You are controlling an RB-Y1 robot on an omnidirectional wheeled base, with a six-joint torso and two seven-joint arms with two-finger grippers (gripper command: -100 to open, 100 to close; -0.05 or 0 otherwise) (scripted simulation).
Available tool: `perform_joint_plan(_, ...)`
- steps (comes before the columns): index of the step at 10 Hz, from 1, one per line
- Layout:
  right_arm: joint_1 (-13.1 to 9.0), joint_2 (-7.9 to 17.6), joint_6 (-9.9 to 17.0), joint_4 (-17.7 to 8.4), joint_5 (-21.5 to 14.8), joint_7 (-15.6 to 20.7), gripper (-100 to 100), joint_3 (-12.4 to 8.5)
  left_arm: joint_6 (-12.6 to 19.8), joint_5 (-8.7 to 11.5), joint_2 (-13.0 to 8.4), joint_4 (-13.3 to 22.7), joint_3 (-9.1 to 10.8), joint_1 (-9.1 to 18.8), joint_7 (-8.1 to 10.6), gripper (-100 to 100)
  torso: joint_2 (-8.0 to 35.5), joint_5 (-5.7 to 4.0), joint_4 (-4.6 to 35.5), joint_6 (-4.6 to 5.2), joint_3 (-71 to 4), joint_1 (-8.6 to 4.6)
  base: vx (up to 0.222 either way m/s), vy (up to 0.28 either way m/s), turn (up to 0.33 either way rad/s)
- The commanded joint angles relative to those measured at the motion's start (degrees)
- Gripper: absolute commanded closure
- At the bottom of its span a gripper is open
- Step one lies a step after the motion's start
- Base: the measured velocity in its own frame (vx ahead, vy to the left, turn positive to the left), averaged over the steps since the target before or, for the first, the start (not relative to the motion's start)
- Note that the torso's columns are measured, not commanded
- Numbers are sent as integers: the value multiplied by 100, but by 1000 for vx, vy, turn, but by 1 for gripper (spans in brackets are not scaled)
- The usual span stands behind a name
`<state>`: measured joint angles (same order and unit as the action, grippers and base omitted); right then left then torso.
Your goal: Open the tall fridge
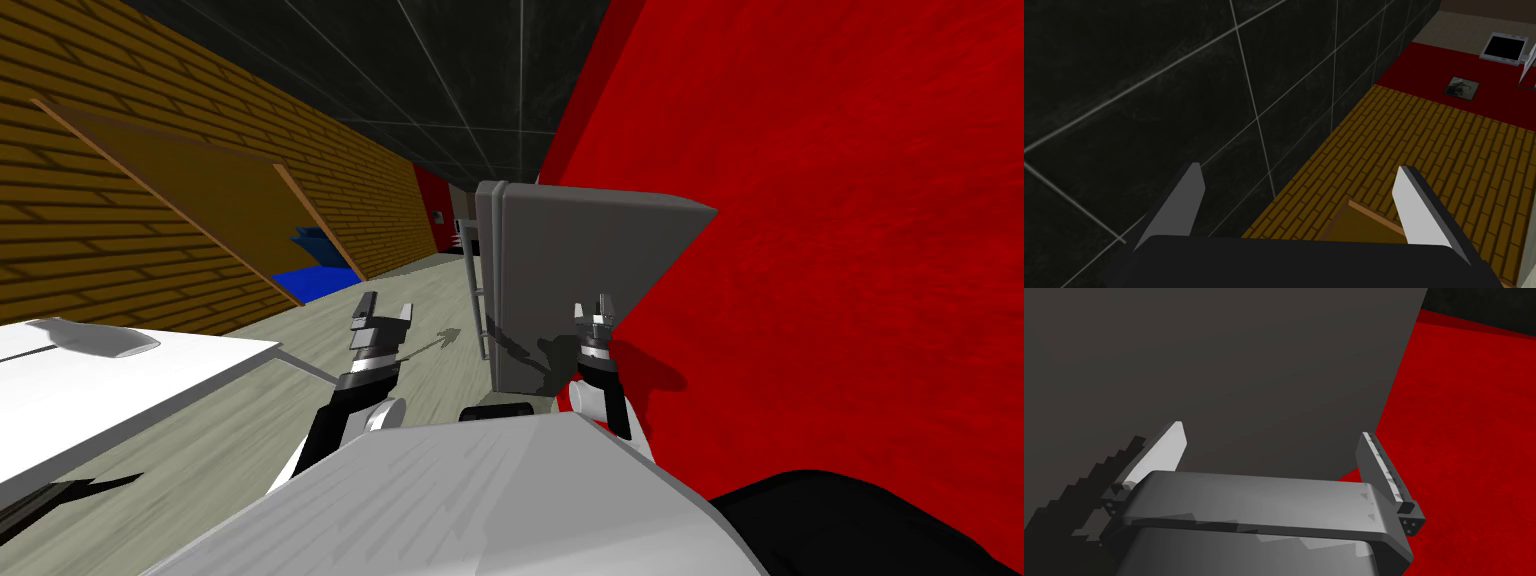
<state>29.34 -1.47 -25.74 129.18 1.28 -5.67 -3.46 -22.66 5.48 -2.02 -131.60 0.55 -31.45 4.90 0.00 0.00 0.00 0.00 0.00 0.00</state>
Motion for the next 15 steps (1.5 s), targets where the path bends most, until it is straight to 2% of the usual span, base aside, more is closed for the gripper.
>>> perform_joint_plan(1,0,0,0,0,0,0,0,0,0,0,0,0,0,0,0,0,232,0,235,0,-467,0,0,0,0)
perform_joint_plan(9,0,0,-1,2,0,0,0,0,-1,0,0,-2,0,0,0,0,3539,0,3537,0,-7073,0,0,0,0)
perform_joint_plan(10,-9,204,-18,-29,19,-152,-100,52,-1,0,0,-2,0,0,0,0,3962,0,3960,0,-7919,0,8,15,-10)
perform_joint_plan(12,-27,498,-59,-96,63,-472,-100,172,0,0,0,1,0,-1,0,0,4207,3,4205,0,-8426,9,8,43,-22)
perform_joint_plan(13,-27,498,-59,-96,63,-501,-100,172,0,0,1,1,-1,-1,0,0,4220,3,4221,0,-8453,10,10,43,-6)
perform_joint_plan(15,-53,767,-122,-193,129,-884,-100,352,0,0,1,1,0,-1,0,0,4228,0,4228,0,-8457,-1,14,56,-22)
